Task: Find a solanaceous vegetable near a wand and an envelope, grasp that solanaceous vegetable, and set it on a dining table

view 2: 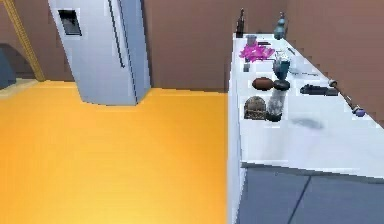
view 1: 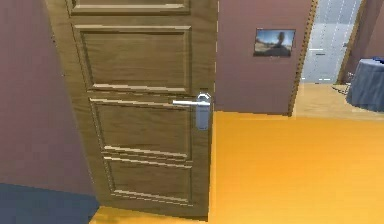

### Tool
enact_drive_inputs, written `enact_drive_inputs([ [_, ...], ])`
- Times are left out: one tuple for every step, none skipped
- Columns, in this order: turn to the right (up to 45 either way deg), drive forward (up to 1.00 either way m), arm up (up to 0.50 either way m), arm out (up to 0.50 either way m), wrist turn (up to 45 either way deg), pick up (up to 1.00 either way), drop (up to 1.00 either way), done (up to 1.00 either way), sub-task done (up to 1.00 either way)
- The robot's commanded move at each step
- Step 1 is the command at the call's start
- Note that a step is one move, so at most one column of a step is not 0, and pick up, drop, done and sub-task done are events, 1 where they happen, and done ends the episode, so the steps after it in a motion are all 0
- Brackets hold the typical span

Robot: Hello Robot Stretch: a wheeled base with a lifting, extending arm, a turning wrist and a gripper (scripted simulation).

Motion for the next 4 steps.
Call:
enact_drive_inputs([
  [45.0,0.0,0.0,0.0,0.0,0.0,0.0,0.0,0.0],
  [24.0,0.0,0.0,0.0,0.0,0.0,0.0,0.0,0.0],
  [0.0,0.1,0.0,0.0,0.0,0.0,0.0,0.0,0.0],
  [45.0,0.0,0.0,0.0,0.0,0.0,0.0,0.0,0.0],
])
